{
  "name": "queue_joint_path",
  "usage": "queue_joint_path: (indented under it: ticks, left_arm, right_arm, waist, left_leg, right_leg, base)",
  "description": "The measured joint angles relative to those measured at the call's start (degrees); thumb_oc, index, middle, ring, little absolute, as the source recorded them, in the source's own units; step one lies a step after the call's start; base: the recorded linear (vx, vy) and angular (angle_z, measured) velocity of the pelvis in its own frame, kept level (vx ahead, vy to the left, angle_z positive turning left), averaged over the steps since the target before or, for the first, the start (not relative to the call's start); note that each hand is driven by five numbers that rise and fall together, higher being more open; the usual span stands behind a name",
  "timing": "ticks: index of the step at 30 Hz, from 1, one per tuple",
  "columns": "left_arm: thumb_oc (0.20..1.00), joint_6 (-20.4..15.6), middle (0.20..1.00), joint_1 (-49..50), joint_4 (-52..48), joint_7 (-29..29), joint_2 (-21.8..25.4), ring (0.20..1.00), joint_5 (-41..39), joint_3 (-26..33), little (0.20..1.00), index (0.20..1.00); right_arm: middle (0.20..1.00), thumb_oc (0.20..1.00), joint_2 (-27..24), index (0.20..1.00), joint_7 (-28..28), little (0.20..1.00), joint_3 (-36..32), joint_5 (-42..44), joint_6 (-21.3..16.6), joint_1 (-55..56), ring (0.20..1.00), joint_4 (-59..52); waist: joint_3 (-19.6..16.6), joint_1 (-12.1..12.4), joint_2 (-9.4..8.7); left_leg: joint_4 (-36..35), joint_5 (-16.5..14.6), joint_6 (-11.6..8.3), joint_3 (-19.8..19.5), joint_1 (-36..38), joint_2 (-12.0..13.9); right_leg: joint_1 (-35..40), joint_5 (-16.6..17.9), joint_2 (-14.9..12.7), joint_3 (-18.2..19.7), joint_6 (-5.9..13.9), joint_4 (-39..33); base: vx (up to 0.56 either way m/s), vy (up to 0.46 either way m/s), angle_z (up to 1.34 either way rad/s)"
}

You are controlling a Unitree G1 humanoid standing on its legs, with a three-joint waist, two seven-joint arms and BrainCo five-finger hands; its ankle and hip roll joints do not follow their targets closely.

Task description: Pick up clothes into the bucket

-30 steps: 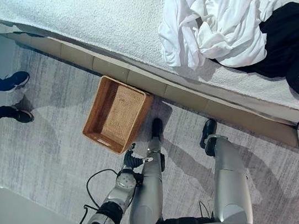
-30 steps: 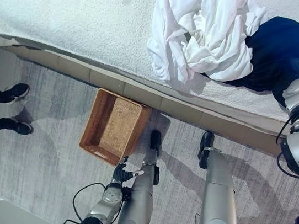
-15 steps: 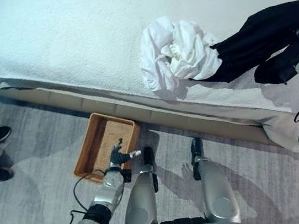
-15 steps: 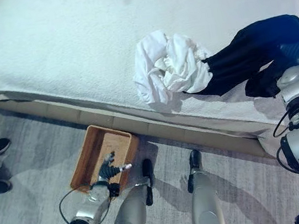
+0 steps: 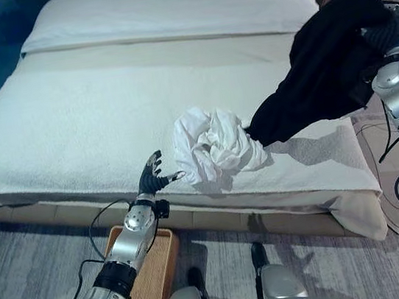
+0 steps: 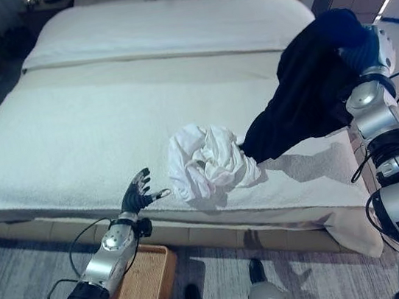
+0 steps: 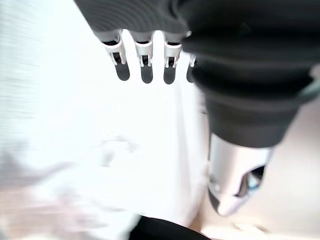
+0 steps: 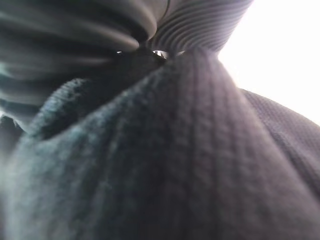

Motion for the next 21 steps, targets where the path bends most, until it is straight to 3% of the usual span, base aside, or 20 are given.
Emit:
queue_joint_path:
  ticks: [6, 12, 21]
  left_arm:
    - [1.0, 0.69, 1.0, -7.93, -2.43, -0.6, 0.37, 1.0, -0.02, -1.42, 1.0, 1.0]
    - [1.0, 1.33, 1.0, -11.5, -2.29, -1.57, 0.24, 1.0, 0.6, -6.18, 1.0, 1.0]
    - [1.0, 2.4, 1.0, -16.76, 0.61, -0.98, -5.91, 1.0, 0.42, -10.32, 1.0, 1.0]
  right_arm:
    - [0.2, 0.2, -1.2, 0.2, 4.44, 0.2, 0.6, 1.96, -0.59, 5.4, 0.2, -11.68]
    - [0.2, 0.2, -1.8, 0.2, 11.01, 0.2, 5.96, 7.64, -1.69, 6.52, 0.2, -19.83]
    - [0.2, 0.2, -2.76, 0.2, 20.11, 0.2, 16.0, 17.46, -2.59, 6.53, 0.2, -33.3]
  waist:
    - [-3.05, -1.03, -0.03]
    - [-4.44, -2.33, 0.05]
    - [-5.15, -3.04, -0.04]
  left_leg:
    - [-1.88, 0.0, -0.03, 0.17, 2.61, 0.7]
    - [-2.58, 0.03, 0.0, 0.9, 3.34, 0.71]
    - [-2.57, 0.04, -0.03, 1.39, 3.37, 0.76]
  right_leg:
    - [2.41, -0.02, 0.76, -0.05, -0.02, -1.51]
    - [2.52, -0.01, 0.78, 0.44, -0.01, -1.75]
    - [2.38, -0.01, 0.83, 0.58, -0.01, -1.64]
  base:
    - [0.06, -0.009, -0.02]
    - [0.02, 0.003, -0.06]
    - [0.0, 0.0, 0.0]
